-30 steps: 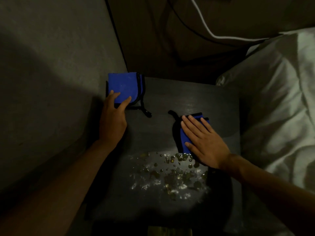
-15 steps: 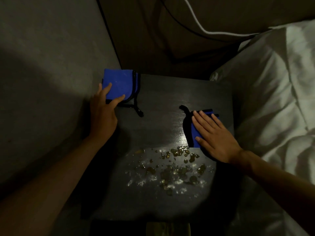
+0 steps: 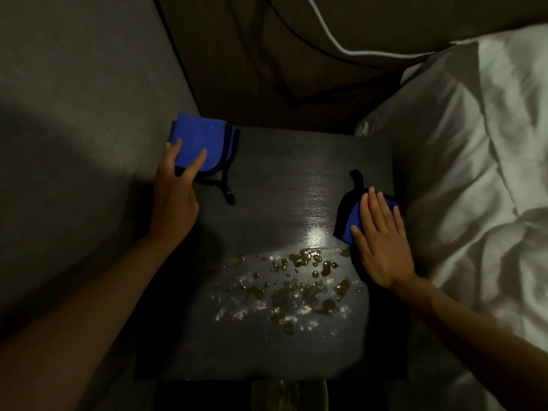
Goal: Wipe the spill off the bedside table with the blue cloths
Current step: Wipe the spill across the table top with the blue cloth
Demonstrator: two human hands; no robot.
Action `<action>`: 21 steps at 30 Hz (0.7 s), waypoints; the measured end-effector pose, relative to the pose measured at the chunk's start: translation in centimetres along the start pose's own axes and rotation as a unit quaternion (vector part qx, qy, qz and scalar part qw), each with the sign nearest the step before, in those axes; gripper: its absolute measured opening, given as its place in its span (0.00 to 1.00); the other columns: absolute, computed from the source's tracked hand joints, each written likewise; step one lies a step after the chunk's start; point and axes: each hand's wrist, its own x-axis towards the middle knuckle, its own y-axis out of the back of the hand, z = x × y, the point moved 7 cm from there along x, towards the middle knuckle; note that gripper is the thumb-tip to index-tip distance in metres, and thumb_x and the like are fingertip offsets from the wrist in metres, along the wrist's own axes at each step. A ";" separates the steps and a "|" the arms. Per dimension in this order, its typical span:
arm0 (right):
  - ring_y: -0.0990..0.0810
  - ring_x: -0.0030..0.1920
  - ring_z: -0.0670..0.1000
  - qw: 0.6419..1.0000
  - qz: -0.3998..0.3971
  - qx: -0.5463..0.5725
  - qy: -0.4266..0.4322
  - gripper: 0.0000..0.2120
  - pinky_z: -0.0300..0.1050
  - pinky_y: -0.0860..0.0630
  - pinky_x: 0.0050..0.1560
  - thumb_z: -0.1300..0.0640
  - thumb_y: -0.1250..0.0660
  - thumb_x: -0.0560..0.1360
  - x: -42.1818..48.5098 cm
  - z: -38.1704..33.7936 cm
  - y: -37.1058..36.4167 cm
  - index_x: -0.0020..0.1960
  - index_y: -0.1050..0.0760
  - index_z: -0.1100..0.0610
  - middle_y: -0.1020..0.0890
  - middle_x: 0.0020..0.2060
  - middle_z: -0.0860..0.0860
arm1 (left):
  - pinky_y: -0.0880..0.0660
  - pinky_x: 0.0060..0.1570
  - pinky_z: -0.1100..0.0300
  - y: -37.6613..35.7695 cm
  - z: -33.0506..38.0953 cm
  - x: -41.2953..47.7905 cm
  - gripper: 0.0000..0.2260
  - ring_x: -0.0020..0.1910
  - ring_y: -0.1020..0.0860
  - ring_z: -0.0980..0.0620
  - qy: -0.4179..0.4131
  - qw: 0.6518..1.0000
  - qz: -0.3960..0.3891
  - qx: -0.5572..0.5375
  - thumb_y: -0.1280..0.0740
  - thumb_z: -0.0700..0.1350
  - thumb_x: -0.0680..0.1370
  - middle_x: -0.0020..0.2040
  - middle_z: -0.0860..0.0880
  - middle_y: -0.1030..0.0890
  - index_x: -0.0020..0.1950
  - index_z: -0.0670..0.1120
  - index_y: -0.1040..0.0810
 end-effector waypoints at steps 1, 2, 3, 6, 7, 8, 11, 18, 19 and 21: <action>0.67 0.80 0.47 1.000 0.002 0.008 -0.021 0.33 0.50 0.66 0.80 0.39 0.65 0.82 -0.3 -0.1 -0.2 0.82 0.62 0.54 0.62 0.81 0.51 | 0.48 0.74 0.49 0.2 0.0 -0.6 0.32 0.78 0.49 0.42 -0.005 1.000 0.008 0.011 0.39 0.28 0.75 0.78 0.42 0.46 0.76 0.48 0.37; 0.68 0.80 0.47 0.999 -0.005 0.013 -0.034 0.33 0.49 0.67 0.79 0.38 0.66 0.81 -0.5 -0.1 -0.2 0.81 0.63 0.54 0.63 0.81 0.51 | 0.47 0.74 0.49 0.2 0.0 -1.2 0.32 0.78 0.48 0.42 -0.010 1.000 0.013 0.021 0.39 0.30 0.76 0.79 0.43 0.47 0.77 0.49 0.40; 0.67 0.80 0.48 0.999 -0.014 0.020 -0.039 0.34 0.49 0.66 0.79 0.38 0.67 0.80 -0.6 -0.2 -0.1 0.81 0.63 0.53 0.62 0.81 0.51 | 0.47 0.74 0.47 0.1 -0.1 -1.8 0.30 0.78 0.49 0.42 -0.014 0.999 0.013 0.029 0.39 0.34 0.78 0.79 0.43 0.47 0.78 0.50 0.42; 0.49 0.82 0.55 0.999 0.028 0.025 -0.003 0.34 0.57 0.49 0.80 0.42 0.59 0.81 -0.3 0.1 2.4 0.83 0.49 0.56 0.48 0.82 0.55 | 0.47 0.74 0.43 -0.9 -0.9 -2.9 0.24 0.78 0.52 0.44 -0.017 0.999 -0.031 0.041 0.42 0.45 0.82 0.80 0.45 0.49 0.78 0.50 0.43; 0.43 0.80 0.56 0.998 0.047 0.012 0.034 0.32 0.60 0.43 0.78 0.45 0.54 0.81 0.0 0.1 3.3 0.82 0.45 0.57 0.43 0.81 0.56 | 0.48 0.75 0.43 -1.2 -1.2 -3.2 0.23 0.78 0.53 0.44 -0.020 0.997 -0.048 0.049 0.44 0.48 0.83 0.80 0.46 0.49 0.78 0.51 0.43; 0.42 0.80 0.57 0.996 0.049 -0.006 0.081 0.31 0.62 0.41 0.77 0.47 0.51 0.81 0.3 0.1 3.7 0.82 0.43 0.57 0.42 0.81 0.57 | 0.50 0.75 0.44 -1.5 -1.4 -3.5 0.23 0.79 0.54 0.45 -0.027 0.996 -0.060 0.061 0.46 0.51 0.83 0.80 0.46 0.50 0.78 0.51 0.42; 0.51 0.82 0.56 0.971 -0.012 -0.085 0.225 0.28 0.59 0.47 0.79 0.45 0.55 0.85 1.5 -0.1 2.5 0.83 0.48 0.52 0.47 0.82 0.56 | 0.53 0.74 0.44 -1.8 -1.4 -3.8 0.24 0.78 0.55 0.46 -0.052 0.991 -0.088 0.084 0.50 0.55 0.81 0.80 0.47 0.50 0.76 0.50 0.38; 0.53 0.82 0.56 0.982 0.002 -0.077 0.174 0.28 0.63 0.46 0.79 0.43 0.62 0.85 1.4 0.0 1.0 0.83 0.50 0.52 0.48 0.82 0.57 | 0.46 0.73 0.37 -1.8 -1.0 -4.5 0.26 0.79 0.51 0.45 -0.073 0.991 -0.092 0.060 0.48 0.57 0.80 0.80 0.45 0.47 0.76 0.48 0.36; 0.53 0.82 0.56 0.985 0.006 -0.070 0.158 0.28 0.63 0.46 0.79 0.43 0.61 0.85 1.2 -0.1 0.9 0.83 0.49 0.52 0.48 0.82 0.56 | 0.46 0.73 0.37 -1.9 -1.0 -4.5 0.27 0.79 0.51 0.46 -0.071 0.992 -0.089 0.056 0.48 0.58 0.80 0.80 0.46 0.47 0.75 0.47 0.36; 0.54 0.82 0.54 0.990 0.018 -0.060 0.124 0.28 0.62 0.47 0.79 0.44 0.59 0.85 0.9 -0.1 0.8 0.83 0.49 0.52 0.49 0.82 0.55 | 0.46 0.73 0.37 -1.8 -1.0 -4.4 0.27 0.79 0.51 0.46 -0.068 0.993 -0.082 0.054 0.49 0.58 0.80 0.80 0.46 0.47 0.75 0.47 0.36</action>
